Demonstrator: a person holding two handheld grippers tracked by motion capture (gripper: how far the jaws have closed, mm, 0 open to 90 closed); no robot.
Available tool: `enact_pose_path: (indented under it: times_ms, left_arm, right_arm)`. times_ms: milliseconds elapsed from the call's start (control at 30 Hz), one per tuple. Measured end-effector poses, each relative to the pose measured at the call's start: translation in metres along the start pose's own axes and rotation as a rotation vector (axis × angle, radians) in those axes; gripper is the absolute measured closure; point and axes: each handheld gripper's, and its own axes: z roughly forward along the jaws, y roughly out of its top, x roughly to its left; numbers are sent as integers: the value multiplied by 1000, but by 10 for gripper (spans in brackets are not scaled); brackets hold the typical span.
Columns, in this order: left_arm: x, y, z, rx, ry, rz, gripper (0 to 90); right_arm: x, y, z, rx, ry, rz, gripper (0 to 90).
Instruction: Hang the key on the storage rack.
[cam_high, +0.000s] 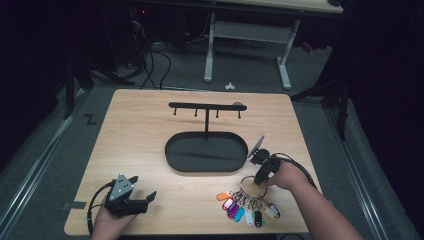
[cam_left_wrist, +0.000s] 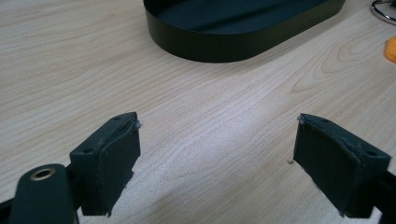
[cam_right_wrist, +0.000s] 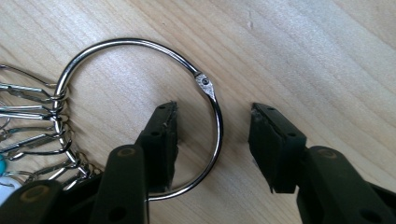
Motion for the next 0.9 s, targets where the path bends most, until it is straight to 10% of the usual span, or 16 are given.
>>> enact_pose_path:
  times_ms: [900]
  left_arm:
    - [0, 1, 0, -4, 4, 9, 157]
  right_arm:
    - [9, 2, -1, 6, -22, -68, 864]
